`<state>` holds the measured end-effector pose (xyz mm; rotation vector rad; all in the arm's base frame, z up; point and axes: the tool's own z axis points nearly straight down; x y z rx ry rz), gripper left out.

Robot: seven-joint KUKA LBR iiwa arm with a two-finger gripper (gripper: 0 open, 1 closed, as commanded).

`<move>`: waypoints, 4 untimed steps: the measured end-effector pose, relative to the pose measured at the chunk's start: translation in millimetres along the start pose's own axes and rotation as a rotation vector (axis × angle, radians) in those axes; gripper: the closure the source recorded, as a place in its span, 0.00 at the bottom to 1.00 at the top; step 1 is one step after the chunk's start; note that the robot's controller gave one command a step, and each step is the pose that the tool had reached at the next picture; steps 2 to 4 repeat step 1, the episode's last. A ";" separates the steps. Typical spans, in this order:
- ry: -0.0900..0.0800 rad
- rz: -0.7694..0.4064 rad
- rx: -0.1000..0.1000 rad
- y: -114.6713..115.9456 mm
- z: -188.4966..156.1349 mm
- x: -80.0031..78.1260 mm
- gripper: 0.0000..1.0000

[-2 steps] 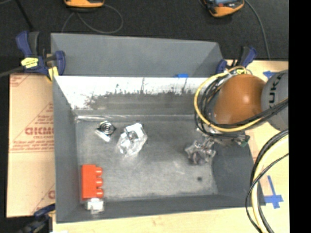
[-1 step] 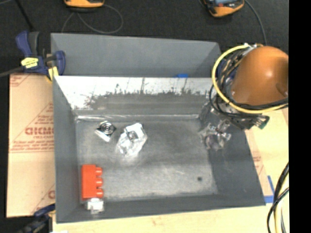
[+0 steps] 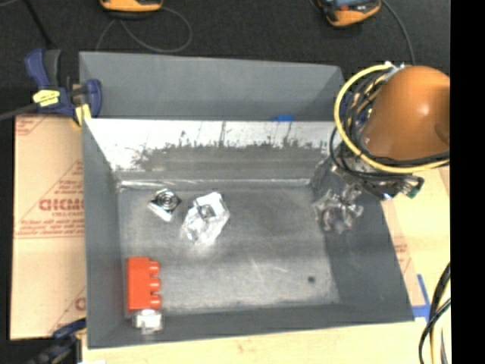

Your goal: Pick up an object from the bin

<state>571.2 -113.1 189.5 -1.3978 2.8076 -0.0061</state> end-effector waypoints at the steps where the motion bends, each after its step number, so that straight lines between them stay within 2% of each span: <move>1: -0.001 0.006 0.001 -2.1 -11.5 -0.1 1.00; 4: -0.001 0.006 0.001 -2.1 -11.5 -0.1 1.00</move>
Offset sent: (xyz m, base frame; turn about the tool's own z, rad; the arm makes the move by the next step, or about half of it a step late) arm 0.0002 -0.0002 0.0101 0.0000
